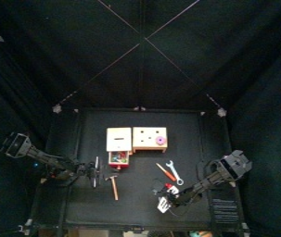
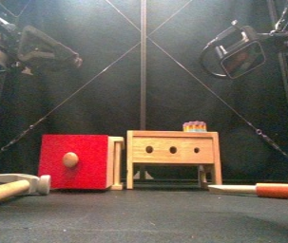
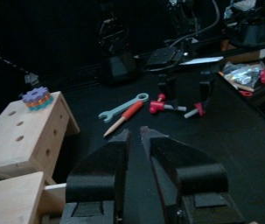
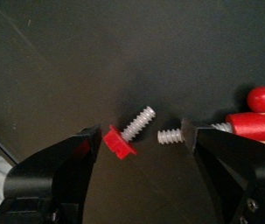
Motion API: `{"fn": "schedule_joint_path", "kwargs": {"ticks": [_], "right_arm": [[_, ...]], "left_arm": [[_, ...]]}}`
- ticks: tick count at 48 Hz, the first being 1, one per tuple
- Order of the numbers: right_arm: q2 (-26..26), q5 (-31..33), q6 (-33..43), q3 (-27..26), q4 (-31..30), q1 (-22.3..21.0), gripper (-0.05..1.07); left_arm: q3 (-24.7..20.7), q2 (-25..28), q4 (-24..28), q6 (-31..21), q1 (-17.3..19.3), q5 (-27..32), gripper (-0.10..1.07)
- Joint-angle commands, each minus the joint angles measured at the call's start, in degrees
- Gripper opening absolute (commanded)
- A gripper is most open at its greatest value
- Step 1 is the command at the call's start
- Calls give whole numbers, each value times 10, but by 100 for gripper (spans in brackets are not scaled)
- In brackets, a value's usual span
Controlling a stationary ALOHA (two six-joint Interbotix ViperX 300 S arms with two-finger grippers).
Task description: Grab red screw
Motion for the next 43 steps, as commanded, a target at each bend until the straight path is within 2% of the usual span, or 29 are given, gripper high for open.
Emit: {"fn": "schedule_joint_path", "kwargs": {"ticks": [1, 35, 43], "right_arm": [[-3, -6, -2, -18, -2, 1, 101], [11, -7, -1, -11, 13, 15, 100], [11, -7, -1, -9, 11, 14, 89]], "left_arm": [[-6, 1, 3, -1, 3, -5, 63], [4, 1, 3, -1, 22, 1, 64], [4, 1, 4, -1, 22, 0, 64]]}}
